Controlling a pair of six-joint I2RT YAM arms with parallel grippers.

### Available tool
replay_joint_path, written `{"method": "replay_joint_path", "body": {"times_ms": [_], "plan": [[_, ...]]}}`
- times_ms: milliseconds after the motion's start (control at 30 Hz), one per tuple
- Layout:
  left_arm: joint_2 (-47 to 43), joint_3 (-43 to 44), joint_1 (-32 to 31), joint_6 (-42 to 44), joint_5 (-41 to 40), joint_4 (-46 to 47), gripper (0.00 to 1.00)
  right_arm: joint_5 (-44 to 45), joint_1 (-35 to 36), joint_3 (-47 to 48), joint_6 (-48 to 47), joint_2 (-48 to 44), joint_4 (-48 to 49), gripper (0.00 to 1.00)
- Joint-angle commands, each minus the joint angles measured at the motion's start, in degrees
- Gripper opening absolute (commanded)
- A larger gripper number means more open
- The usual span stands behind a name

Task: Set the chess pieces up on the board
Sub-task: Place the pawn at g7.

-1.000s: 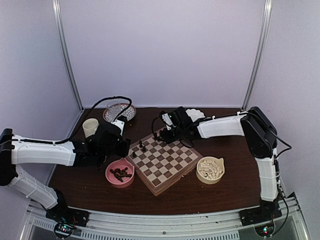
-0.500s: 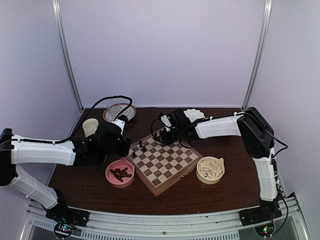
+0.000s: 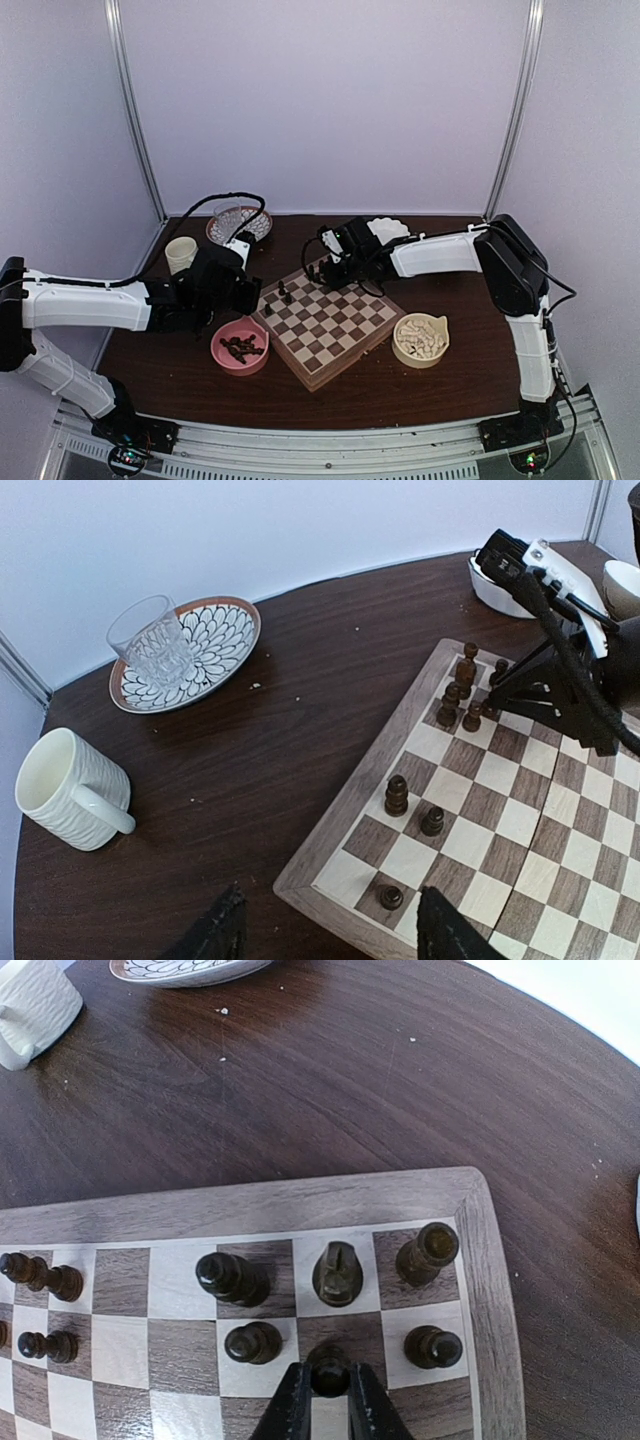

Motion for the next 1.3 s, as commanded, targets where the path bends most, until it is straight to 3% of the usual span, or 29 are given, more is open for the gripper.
{"method": "replay_joint_path", "body": {"times_ms": [0,567,800,1267], "plan": [[-0.32,1.71,-0.37,0.46,-0.41,1.31,0.59,1.50,0.17,1.68,-0.77,0.46,-0.53,0.15],[0.04,1.84,-0.38,0.56,-0.41,1.15,0.59,3.29,0.16,2.88,-1.15,1.44,-0.74,0.16],[-0.04,1.83,-0.33,0.64,-0.41,1.15,0.59,3.54,0.20,3.03,-1.32,1.57,-0.83,0.26],[-0.88,1.74,-0.44,0.44,-0.50,0.61,0.59,3.75,2.26,0.71,-2.22,-2.61,0.03,0.26]]}}
